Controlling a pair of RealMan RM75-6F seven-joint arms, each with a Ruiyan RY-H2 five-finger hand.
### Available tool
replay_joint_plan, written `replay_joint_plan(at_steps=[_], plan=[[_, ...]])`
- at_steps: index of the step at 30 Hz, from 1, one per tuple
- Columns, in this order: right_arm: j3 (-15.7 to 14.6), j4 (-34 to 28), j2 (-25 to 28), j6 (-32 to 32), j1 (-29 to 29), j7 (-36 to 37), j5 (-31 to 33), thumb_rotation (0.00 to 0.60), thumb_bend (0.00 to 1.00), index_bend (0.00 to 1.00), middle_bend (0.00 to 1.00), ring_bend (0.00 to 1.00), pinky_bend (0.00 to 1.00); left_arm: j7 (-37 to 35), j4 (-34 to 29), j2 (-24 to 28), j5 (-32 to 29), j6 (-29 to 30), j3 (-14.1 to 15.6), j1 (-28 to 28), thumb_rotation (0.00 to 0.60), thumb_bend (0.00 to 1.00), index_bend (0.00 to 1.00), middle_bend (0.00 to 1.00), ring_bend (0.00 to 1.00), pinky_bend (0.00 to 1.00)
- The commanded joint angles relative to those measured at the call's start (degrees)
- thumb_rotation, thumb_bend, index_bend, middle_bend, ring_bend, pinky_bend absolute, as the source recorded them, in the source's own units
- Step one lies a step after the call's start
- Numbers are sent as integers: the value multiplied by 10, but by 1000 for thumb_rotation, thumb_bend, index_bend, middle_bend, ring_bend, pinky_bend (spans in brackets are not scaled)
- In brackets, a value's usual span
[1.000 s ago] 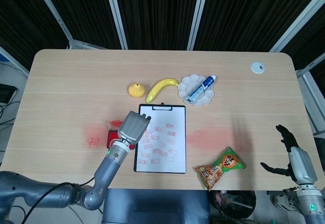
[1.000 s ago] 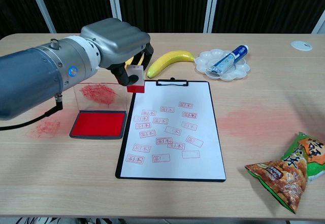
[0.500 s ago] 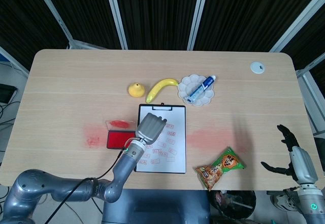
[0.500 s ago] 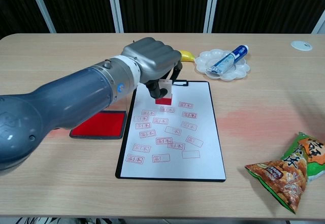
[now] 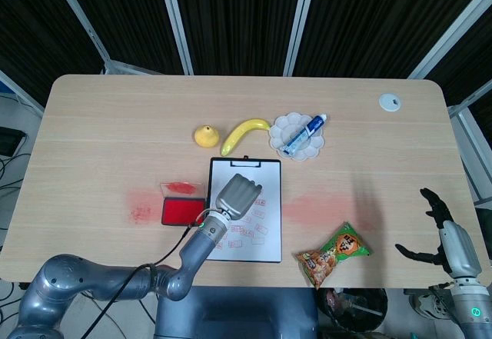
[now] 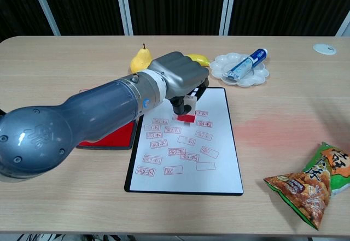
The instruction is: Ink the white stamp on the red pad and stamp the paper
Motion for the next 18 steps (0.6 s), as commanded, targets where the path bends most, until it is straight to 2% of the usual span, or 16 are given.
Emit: replay_joint_plan(at_steps=[1,18], plan=[[0,0,0,0,0,0,0,600,124,21,0,0,219,-1,9,-5,-2,-2,3,-3,600,568,752,792,889,1000],[1,-2,1,-2,0,4,1,600,124,21,0,0,219,-12,48,-30,-5,-1,8,-9,600,568,752,792,888,1000]])
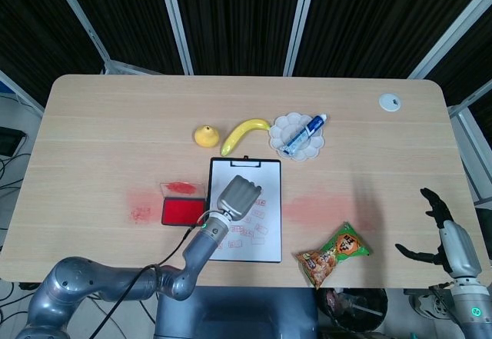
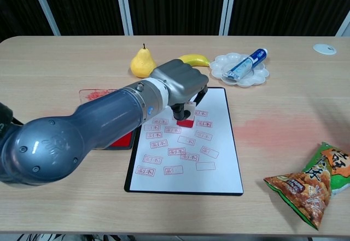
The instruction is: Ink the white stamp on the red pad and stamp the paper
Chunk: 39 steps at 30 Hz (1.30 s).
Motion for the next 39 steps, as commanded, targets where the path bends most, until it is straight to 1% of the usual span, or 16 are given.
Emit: replay_joint_plan(at_steps=[1,20,39], plan=[[0,0,0,0,0,0,0,600,124,21,0,0,219,-3,3,-2,2,-1,0,-1,600,568,752,792,888,1000],[1,-2,1,-2,0,3,1,600,124,21,0,0,219,-16,21,-13,10,-6,0,-2,600,568,751,792,888,1000],[1,-2,1,-3,0,3,1,600,124,21,0,0,219,-12,37,-23,8,-13,6,-1,600,568,752,793,888,1000]])
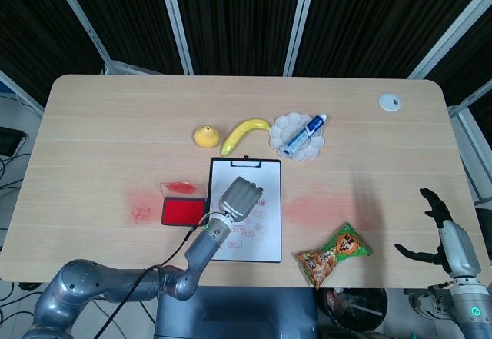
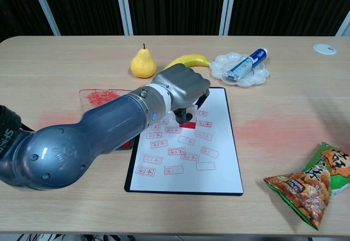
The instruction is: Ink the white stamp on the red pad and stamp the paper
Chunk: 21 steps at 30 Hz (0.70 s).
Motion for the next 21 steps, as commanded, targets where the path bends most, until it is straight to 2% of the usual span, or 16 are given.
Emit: replay_joint_plan(at_steps=[1,21], plan=[[0,0,0,0,0,0,0,600,124,21,0,0,219,1,3,-2,-1,-1,0,0,600,568,753,794,888,1000],[1,0,0,-1,1,2,0,600,124,20,0,0,219,2,21,-12,-5,-11,0,1,600,568,755,801,888,1000]])
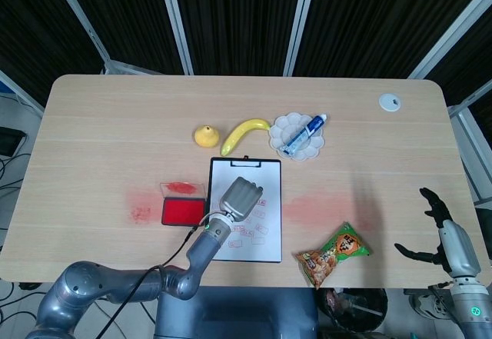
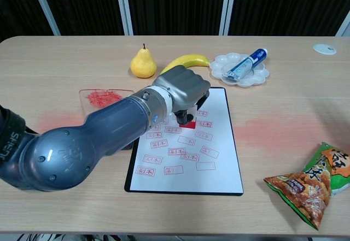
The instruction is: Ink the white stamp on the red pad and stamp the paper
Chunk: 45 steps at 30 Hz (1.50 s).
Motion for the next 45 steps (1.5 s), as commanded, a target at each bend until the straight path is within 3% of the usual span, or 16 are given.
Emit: replay_joint_plan(at_steps=[1,45], plan=[[0,0,0,0,0,0,0,600,124,20,0,0,219,1,1,0,0,0,1,1,600,568,755,801,888,1000],[2,-2,0,1,0,-2,2,600,124,20,0,0,219,20,16,-10,-15,-9,6,5,600,568,756,804,889,1000]])
